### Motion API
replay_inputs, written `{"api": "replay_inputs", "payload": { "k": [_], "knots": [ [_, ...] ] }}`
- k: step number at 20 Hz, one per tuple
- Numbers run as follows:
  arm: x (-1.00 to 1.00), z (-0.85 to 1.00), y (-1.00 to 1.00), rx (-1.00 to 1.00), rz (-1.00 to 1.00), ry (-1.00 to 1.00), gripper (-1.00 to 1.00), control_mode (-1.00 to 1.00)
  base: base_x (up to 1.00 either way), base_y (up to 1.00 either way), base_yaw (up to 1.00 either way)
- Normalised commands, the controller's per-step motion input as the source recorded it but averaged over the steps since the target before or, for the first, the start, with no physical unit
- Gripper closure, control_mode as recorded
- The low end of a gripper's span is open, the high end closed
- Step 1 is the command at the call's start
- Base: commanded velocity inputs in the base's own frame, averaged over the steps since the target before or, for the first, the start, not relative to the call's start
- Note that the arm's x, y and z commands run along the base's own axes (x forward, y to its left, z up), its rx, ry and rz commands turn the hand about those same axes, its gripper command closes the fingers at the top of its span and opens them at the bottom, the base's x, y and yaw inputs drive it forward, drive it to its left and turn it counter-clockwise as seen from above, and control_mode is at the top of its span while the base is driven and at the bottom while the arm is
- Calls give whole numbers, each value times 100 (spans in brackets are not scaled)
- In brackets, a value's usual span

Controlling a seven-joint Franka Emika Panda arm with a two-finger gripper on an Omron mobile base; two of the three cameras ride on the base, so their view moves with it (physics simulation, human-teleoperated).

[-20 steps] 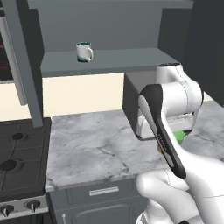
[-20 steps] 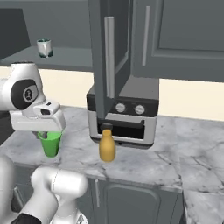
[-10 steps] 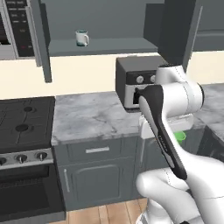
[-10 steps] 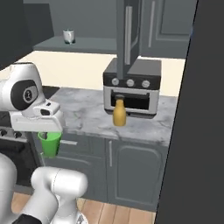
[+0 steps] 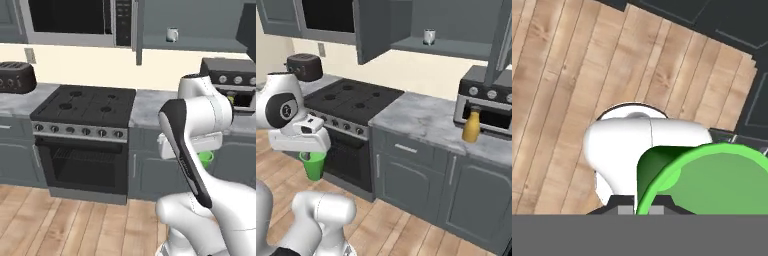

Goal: There is a tray on the dining counter. Grab the cup, mug, and pitcher and place them on the tray. The pitcher may be placed next to the tray if it cannot fit the tray.

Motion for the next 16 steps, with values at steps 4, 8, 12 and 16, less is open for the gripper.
{"api": "replay_inputs", "payload": {
  "k": [4,8,12,16],
  "knots": [
    [0,0,0,0,0,0,100,100,0,16,96],
    [0,0,0,0,0,0,100,100,0,0,100],
    [0,0,0,0,0,0,100,100,0,0,99],
    [0,0,0,0,0,0,100,100,0,3,97]
  ]
}}
